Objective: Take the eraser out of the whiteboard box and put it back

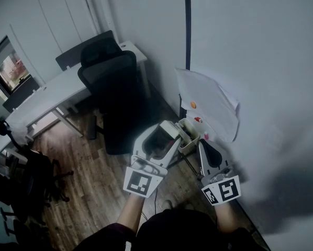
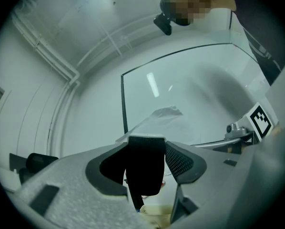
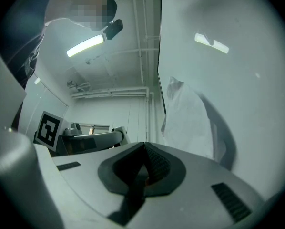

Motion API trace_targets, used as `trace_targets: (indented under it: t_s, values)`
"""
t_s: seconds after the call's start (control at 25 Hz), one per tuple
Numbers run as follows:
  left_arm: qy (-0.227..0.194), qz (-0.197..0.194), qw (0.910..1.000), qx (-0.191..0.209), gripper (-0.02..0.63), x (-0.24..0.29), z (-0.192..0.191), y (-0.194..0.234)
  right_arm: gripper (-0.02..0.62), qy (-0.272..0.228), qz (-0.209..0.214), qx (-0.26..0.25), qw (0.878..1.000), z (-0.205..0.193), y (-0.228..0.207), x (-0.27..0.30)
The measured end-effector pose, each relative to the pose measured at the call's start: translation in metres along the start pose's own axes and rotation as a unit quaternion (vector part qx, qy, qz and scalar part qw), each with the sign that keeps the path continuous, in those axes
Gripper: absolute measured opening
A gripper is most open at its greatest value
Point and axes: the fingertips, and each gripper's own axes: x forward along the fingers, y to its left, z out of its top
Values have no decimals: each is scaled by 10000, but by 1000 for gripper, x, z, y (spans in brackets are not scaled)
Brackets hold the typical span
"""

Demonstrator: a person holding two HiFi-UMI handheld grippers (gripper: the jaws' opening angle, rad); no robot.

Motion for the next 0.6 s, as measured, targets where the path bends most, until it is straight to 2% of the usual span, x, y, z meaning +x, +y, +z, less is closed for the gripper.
trace_targets:
  t_s: [0.36,0.6]
  values:
    - [148,-115,9995,-237,235,3,-16,1,3,145,-111,72,9998,-10,0,-2]
    - [415,-308,9975,-475,235,12,-52,-2,3,380,-251,217,9987,-32,-6,-5]
